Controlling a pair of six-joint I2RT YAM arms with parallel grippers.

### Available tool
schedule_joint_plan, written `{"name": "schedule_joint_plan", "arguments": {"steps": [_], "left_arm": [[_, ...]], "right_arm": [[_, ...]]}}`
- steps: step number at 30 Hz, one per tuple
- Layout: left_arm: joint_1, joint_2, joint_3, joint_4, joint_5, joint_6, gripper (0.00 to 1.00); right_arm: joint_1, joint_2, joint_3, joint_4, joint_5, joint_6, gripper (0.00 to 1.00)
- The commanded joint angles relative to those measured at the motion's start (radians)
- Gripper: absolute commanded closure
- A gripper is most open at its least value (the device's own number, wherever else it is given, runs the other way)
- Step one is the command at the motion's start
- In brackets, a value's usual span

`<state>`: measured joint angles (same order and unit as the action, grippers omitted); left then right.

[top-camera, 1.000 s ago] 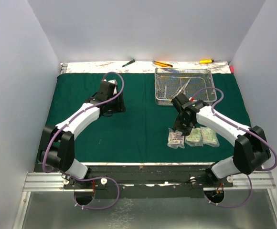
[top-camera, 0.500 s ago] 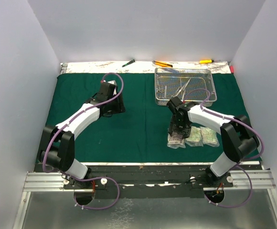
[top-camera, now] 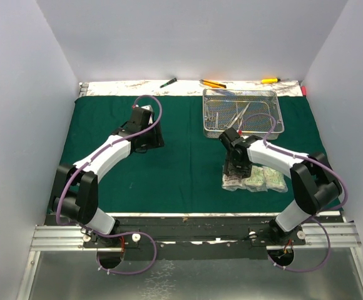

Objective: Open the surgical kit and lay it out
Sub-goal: Place the medical item in the surgical kit, then pick up the medical item from the container.

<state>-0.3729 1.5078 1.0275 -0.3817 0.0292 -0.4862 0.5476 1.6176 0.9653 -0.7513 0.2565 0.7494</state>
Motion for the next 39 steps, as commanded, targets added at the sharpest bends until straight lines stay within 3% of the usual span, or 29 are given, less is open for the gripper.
{"name": "schedule_joint_plan", "arguments": {"steps": [1, 4, 10, 16, 27, 39], "left_arm": [[0.002, 0.011, 0.035, 0.019, -0.022, 0.0, 0.37], [0.002, 0.007, 0.037, 0.019, -0.022, 0.001, 0.37], [0.001, 0.001, 0.048, 0.018, -0.022, 0.004, 0.37], [0.002, 0.004, 0.073, 0.018, -0.077, 0.011, 0.37], [0.005, 0.066, 0.187, 0.019, -0.119, 0.05, 0.37], [0.011, 0.216, 0.344, 0.02, -0.148, 0.071, 0.37]], "right_arm": [[-0.006, -0.051, -0.018, 0.044, 0.074, -0.08, 0.42], [-0.007, -0.101, 0.012, 0.032, 0.076, -0.115, 0.42], [-0.006, -0.18, 0.208, -0.066, 0.069, -0.148, 0.23], [-0.047, -0.086, 0.383, -0.073, 0.07, -0.215, 0.18], [-0.274, 0.3, 0.746, 0.006, 0.017, -0.284, 0.37], [-0.368, 0.702, 1.083, 0.091, 0.006, -0.334, 0.51]]}}
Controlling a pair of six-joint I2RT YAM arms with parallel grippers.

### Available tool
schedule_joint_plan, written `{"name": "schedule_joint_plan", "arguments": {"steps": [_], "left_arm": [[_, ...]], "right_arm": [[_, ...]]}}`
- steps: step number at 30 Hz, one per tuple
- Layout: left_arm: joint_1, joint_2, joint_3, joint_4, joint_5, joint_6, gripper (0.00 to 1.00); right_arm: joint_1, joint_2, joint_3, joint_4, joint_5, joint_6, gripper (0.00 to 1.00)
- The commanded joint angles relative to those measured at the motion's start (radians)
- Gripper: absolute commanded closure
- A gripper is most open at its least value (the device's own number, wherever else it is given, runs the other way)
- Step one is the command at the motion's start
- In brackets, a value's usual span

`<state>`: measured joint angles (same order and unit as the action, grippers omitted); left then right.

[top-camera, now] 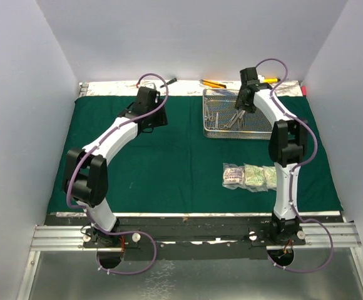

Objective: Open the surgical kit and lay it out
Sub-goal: Pick up the medical item from the container.

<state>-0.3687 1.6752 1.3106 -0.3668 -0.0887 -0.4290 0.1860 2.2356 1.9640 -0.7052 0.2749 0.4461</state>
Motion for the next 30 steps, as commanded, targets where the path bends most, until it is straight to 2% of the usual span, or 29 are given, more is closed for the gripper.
{"name": "schedule_joint_plan", "arguments": {"steps": [1, 7, 15, 17, 19, 21, 30], "left_arm": [[0.007, 0.061, 0.071, 0.006, -0.024, 0.013, 0.37], [0.007, 0.114, 0.127, 0.01, 0.02, 0.031, 0.37], [0.007, 0.13, 0.142, 0.014, 0.006, 0.04, 0.37], [0.007, 0.128, 0.141, 0.014, 0.005, 0.042, 0.37], [0.006, 0.125, 0.139, 0.015, 0.004, 0.047, 0.37], [0.007, 0.123, 0.138, 0.015, 0.011, 0.054, 0.37], [0.006, 0.101, 0.134, 0.015, 0.032, 0.07, 0.37]], "right_arm": [[-0.007, 0.104, 0.1, 0.056, -0.009, -0.032, 0.52], [-0.008, 0.207, 0.187, 0.067, 0.042, -0.025, 0.57], [-0.012, 0.223, 0.174, 0.062, 0.052, 0.006, 0.67], [-0.014, 0.226, 0.173, 0.063, 0.057, 0.008, 0.75], [-0.017, 0.221, 0.175, 0.064, 0.068, 0.008, 0.89], [-0.015, 0.207, 0.163, 0.089, 0.07, -0.001, 0.98], [-0.016, 0.018, 0.063, 0.218, 0.005, -0.021, 1.0]]}}
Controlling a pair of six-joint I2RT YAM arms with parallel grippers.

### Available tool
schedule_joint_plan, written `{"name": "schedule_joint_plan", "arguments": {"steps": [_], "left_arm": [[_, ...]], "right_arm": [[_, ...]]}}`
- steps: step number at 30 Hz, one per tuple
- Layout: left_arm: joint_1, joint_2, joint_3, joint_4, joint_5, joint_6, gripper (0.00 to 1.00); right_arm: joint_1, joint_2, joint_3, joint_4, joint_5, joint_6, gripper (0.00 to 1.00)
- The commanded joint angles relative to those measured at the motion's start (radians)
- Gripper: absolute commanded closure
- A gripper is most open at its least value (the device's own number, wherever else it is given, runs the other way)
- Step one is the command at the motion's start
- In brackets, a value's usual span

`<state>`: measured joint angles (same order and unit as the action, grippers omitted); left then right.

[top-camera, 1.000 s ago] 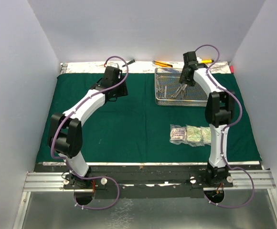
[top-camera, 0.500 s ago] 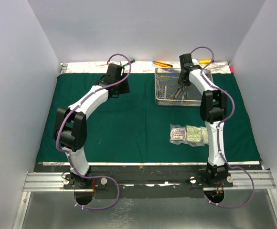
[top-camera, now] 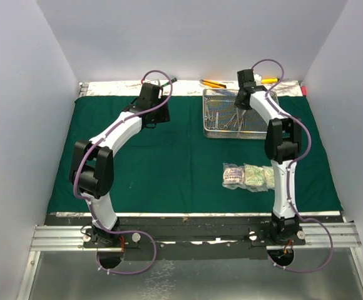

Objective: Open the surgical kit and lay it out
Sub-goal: Pick up the medical item from the container, then place the medical item in the surgical kit.

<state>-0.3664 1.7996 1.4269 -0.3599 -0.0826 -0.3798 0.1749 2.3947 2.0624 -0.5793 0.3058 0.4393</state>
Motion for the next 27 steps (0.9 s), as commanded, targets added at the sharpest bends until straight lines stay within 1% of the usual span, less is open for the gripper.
{"name": "schedule_joint_plan", "arguments": {"steps": [1, 7, 9, 12, 16, 21, 24, 27], "left_arm": [[0.004, -0.027, 0.018, 0.008, 0.027, 0.022, 0.37], [0.004, -0.059, 0.001, 0.009, 0.022, 0.017, 0.37], [0.005, -0.077, -0.014, 0.009, 0.02, 0.012, 0.37], [0.004, -0.108, -0.047, 0.011, 0.017, 0.006, 0.37], [0.004, -0.16, -0.106, 0.013, 0.01, -0.008, 0.37], [0.004, -0.231, -0.196, 0.025, 0.006, -0.034, 0.37], [0.004, -0.271, -0.251, 0.033, 0.012, -0.052, 0.37], [0.004, -0.303, -0.303, 0.039, 0.02, -0.069, 0.37]], "right_arm": [[-0.005, -0.162, -0.042, 0.103, -0.045, -0.015, 1.0], [-0.003, -0.27, -0.07, 0.109, -0.162, 0.008, 0.99], [-0.002, -0.304, -0.096, 0.104, -0.232, 0.02, 0.99], [0.013, -0.374, -0.169, 0.103, -0.352, 0.032, 0.99], [0.074, -0.498, -0.337, 0.115, -0.43, 0.055, 0.99], [0.172, -0.654, -0.575, 0.117, -0.45, 0.146, 0.99], [0.257, -0.705, -0.673, 0.098, -0.421, 0.171, 0.99], [0.324, -0.721, -0.741, 0.077, -0.377, 0.199, 0.99]]}}
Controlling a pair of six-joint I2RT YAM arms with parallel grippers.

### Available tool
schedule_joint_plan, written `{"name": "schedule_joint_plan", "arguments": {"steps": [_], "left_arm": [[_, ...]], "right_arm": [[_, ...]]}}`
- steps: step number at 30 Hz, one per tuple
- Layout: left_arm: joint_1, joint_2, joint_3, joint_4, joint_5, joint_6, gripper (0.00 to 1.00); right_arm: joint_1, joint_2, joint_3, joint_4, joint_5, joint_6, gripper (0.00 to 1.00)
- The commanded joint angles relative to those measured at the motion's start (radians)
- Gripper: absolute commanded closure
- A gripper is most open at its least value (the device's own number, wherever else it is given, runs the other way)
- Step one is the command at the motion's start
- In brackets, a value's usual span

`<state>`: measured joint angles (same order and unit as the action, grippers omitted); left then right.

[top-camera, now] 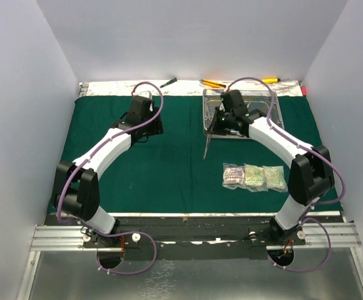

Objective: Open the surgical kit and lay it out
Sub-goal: Place the medical item in the surgical kit.

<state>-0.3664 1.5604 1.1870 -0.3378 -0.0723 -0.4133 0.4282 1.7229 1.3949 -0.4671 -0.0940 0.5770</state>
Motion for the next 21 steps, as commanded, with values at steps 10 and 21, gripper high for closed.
{"name": "schedule_joint_plan", "arguments": {"steps": [10, 21], "left_arm": [[0.003, -0.151, -0.185, 0.024, 0.018, -0.073, 0.37], [0.003, -0.212, -0.234, 0.024, 0.012, -0.079, 0.37]], "right_arm": [[0.221, 0.097, -0.092, -0.071, 0.144, 0.106, 0.99], [0.25, 0.23, -0.019, -0.141, 0.1, 0.071, 0.94]]}}
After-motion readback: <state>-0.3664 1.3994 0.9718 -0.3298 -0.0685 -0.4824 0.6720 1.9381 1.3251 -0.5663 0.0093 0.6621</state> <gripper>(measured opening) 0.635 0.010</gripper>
